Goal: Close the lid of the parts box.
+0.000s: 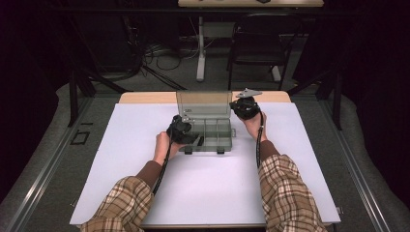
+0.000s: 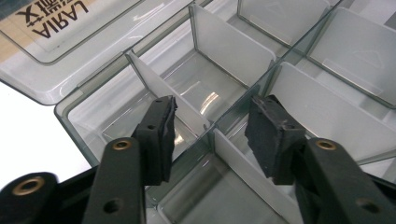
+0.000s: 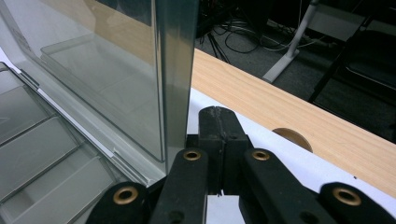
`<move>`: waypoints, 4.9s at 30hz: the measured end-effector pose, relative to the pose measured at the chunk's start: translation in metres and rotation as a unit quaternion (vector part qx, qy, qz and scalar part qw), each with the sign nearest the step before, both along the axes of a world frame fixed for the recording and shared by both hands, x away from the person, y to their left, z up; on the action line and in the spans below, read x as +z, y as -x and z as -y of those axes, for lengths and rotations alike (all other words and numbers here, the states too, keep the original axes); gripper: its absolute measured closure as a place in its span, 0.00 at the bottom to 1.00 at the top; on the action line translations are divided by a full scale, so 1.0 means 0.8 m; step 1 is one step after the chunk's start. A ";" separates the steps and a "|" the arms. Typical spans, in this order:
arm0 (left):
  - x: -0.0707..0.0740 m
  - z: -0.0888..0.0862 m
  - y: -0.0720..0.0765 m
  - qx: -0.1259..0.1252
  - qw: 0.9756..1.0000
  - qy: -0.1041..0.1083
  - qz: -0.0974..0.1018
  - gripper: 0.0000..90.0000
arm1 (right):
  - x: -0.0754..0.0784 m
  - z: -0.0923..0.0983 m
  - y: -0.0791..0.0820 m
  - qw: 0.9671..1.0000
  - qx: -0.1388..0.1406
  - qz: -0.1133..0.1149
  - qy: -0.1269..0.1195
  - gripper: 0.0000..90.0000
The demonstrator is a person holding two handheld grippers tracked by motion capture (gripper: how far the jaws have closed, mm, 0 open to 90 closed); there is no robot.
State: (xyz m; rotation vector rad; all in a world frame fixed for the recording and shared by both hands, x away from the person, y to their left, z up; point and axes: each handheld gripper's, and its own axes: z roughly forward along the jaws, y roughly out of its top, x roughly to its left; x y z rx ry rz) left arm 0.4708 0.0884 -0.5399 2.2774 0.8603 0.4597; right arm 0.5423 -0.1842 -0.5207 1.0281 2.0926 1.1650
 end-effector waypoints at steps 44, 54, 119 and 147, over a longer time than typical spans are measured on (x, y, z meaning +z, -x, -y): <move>0.140 -0.043 -0.042 0.040 0.993 -0.018 0.110 0.59 | 0.003 0.003 0.011 1.000 0.019 0.011 0.006 1.00; 0.140 -0.039 -0.040 0.030 0.992 -0.042 0.114 0.72 | 0.005 0.004 0.011 1.000 0.018 0.010 0.006 0.99; 0.126 -0.056 -0.001 0.002 0.996 -0.004 0.091 0.70 | 0.081 -0.004 0.086 0.996 0.065 0.034 0.045 0.84; 0.148 -0.059 -0.008 0.028 0.997 0.023 0.072 0.96 | 0.074 -0.005 0.096 0.995 0.076 0.036 0.055 0.81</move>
